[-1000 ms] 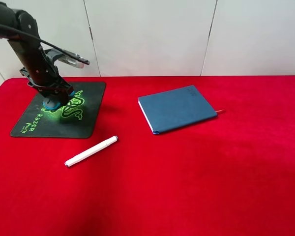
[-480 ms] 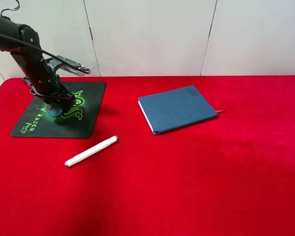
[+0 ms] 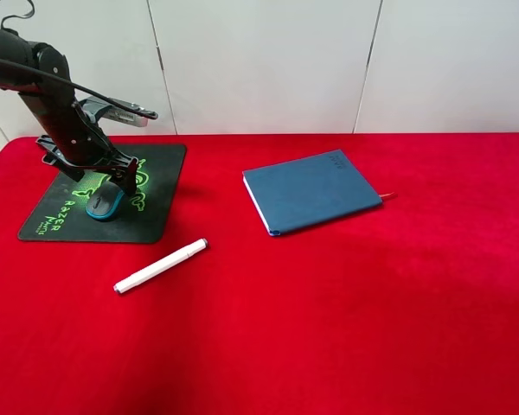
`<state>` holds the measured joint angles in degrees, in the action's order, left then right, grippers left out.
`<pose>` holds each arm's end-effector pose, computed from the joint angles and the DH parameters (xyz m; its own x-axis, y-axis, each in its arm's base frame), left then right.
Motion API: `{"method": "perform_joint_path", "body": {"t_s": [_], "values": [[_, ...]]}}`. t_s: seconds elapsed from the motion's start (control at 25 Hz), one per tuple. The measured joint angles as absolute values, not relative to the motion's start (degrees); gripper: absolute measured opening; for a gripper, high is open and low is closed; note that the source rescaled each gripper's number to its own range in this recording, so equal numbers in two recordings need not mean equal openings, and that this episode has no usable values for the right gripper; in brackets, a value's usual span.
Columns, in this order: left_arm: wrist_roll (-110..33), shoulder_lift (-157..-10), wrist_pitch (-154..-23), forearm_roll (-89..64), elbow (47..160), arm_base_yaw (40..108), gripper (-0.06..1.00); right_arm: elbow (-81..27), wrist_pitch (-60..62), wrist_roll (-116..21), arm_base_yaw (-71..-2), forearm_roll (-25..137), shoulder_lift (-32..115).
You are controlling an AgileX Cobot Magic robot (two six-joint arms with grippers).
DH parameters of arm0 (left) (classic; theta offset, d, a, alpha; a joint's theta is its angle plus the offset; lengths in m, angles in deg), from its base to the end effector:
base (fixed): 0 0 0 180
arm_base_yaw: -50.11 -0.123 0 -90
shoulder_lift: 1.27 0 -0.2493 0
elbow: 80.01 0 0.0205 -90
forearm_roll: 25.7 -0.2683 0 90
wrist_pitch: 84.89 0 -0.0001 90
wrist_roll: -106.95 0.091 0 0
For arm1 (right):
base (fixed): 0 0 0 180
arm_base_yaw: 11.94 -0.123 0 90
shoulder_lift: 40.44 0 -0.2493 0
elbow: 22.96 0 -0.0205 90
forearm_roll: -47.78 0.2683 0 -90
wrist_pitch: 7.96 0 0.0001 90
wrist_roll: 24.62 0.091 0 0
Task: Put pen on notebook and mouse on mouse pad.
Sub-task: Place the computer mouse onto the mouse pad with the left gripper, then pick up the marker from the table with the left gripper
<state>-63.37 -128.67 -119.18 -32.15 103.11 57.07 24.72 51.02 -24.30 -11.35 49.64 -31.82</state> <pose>0.4156 -0.0449 0.1024 -0.8661 0.3662 -0.3403 0.3336 0.9303 0.1522 0.0476 0.0020 0.2874 -0.4270 0.0267 -0.9038 -0.0053 0.9995 0.0321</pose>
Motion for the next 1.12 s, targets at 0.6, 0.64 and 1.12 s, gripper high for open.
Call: {"method": "perform_joint_path", "body": {"t_s": [0.6, 0.64, 1.12], "values": [[-63.6, -116.4, -128.6, -26.5, 103.1, 63.9, 1.0, 24.7, 51.0, -24.3, -11.4, 49.6, -31.8], [-63.6, -115.7, -129.7, -26.5, 103.1, 64.6, 1.0, 24.7, 51.0, -24.3, -11.4, 49.6, -31.8], [-64.9, -113.3, -144.3, -26.7, 102.5, 75.9, 1.0, 24.7, 51.0, -24.3, -11.4, 49.6, -31.8]]}}
